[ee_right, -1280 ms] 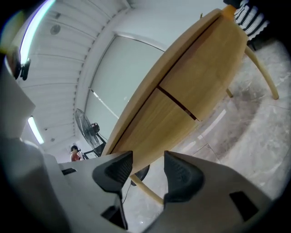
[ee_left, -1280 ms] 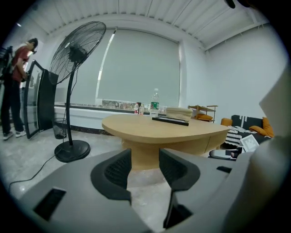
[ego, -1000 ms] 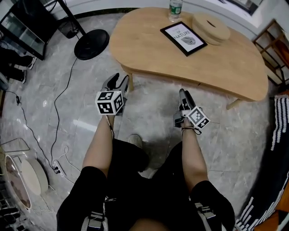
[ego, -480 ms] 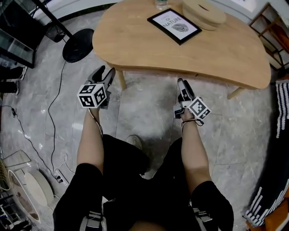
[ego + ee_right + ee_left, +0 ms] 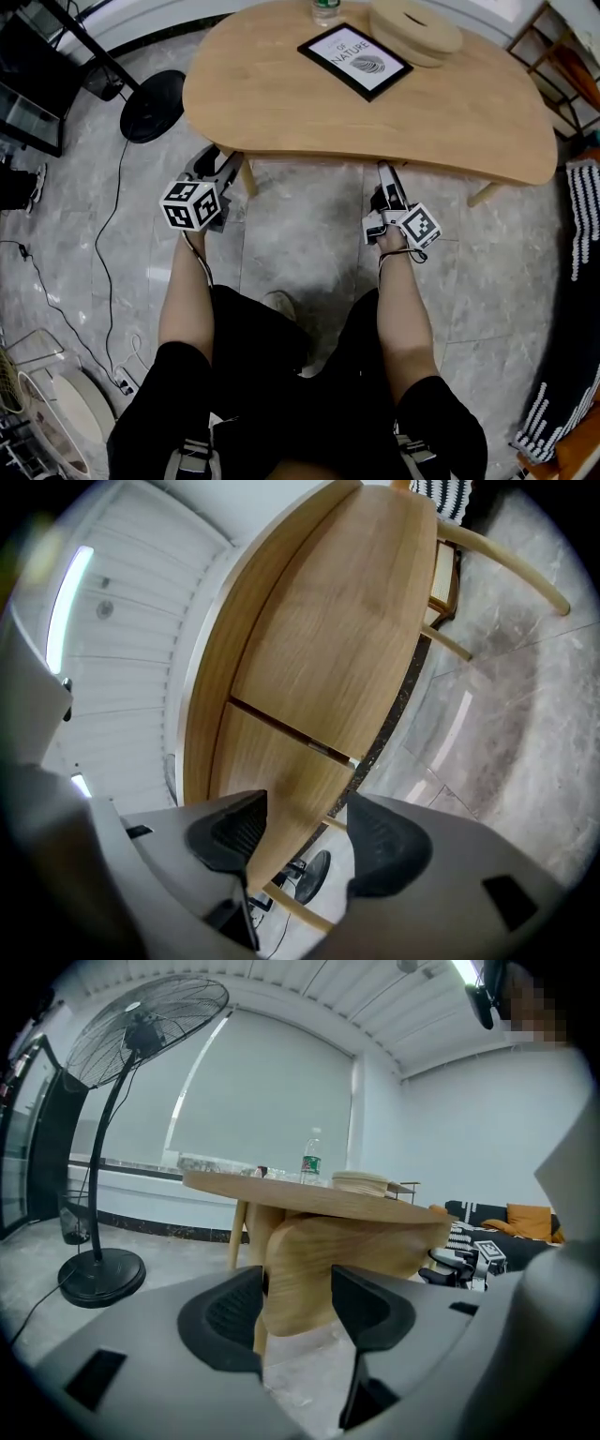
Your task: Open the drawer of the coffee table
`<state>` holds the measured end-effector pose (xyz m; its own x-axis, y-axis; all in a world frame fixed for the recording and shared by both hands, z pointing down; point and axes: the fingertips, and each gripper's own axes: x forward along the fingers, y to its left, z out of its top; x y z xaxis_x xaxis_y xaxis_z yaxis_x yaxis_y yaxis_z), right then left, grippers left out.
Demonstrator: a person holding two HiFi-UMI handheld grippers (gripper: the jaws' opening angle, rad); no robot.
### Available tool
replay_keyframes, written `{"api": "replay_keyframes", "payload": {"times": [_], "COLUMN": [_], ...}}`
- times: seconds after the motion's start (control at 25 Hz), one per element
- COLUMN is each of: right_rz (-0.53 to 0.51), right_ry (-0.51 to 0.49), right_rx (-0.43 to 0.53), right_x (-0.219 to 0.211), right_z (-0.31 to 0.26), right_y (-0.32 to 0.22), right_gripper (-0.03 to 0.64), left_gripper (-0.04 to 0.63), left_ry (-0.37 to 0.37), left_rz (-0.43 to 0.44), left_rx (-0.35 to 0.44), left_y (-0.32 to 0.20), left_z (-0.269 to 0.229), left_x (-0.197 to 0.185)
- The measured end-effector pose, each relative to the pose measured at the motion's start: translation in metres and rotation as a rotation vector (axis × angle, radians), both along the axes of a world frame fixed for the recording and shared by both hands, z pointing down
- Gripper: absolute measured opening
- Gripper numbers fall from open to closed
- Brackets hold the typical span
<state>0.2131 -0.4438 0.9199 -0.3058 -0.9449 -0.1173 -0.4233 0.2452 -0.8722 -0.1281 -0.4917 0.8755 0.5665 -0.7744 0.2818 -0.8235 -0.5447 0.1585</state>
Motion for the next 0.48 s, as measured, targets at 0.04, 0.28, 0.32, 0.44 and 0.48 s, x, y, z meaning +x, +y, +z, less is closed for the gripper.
{"api": "replay_keyframes", "payload": {"times": [0.04,0.28,0.32,0.44,0.48], "right_rz": [0.002,0.009,0.002,0.000,-0.001], "right_ry": [-0.007,-0.017,-0.035,-0.043,-0.046], "right_rx": [0.001,0.014,0.021,0.002,-0.007], "right_x": [0.0003,0.0044,0.0029,0.0027,0.0032], "right_z": [-0.0009,-0.0025,-0.0039,-0.0014,0.0000], "right_y": [-0.0017,-0.0028,-0.0031,-0.0026,-0.0017], "right_gripper": [0.262,0.256,0.256,0.254,0.250], "left_gripper": [0.230,0.230,0.230,0.230,0.230], "left_ry": [0.002,-0.028,-0.033,-0.041,-0.044], "left_rz": [0.002,0.021,0.022,0.014,0.010], "left_rx": [-0.001,-0.005,-0.009,-0.017,-0.019], "left_y": [0.0001,0.0002,0.0000,-0.0003,0.0002], "left_z": [0.0001,-0.0007,-0.0008,-0.0007,-0.0006], "left_x": [-0.0004,0.0020,0.0021,0.0009,0.0007]}}
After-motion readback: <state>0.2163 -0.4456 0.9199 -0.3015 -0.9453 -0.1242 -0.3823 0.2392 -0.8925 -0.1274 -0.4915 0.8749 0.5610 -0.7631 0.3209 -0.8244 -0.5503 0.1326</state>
